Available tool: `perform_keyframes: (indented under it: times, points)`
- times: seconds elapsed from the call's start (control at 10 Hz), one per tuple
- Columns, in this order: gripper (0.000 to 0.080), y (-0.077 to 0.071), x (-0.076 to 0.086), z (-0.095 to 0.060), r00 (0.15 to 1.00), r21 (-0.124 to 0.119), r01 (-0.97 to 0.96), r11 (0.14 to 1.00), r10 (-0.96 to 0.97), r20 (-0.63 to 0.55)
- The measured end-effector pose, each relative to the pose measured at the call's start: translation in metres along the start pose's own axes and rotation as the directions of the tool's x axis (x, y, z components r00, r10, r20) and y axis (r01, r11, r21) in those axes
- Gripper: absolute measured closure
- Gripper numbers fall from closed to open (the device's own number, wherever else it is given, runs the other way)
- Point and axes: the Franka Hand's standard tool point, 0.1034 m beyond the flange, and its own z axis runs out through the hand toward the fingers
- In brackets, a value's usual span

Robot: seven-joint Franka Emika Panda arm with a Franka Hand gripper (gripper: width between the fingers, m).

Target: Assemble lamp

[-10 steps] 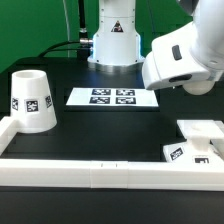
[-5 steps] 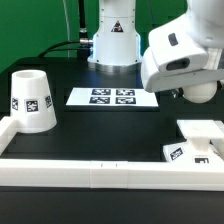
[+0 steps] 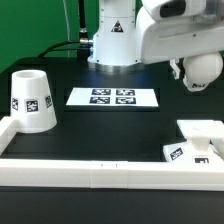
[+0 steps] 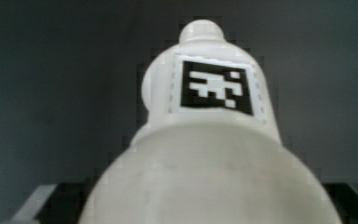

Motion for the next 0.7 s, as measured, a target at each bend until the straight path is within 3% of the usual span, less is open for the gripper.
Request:
perform_keyframes:
  times: [0.4, 0.6, 0.7]
  points:
    - [0.0222, 0.008, 0.013, -0.004, 0.954, -0.038, 0.000, 0.999, -0.011, -0.299]
    - [0.0222, 0.014, 0.016, -0.017, 0.928, -0.054, 0.013, 0.998, -0.033, -0.371]
    - [0.0222, 0.017, 0.023, -0.031, 0.904, -0.066, 0.024, 0.998, -0.050, -0.424]
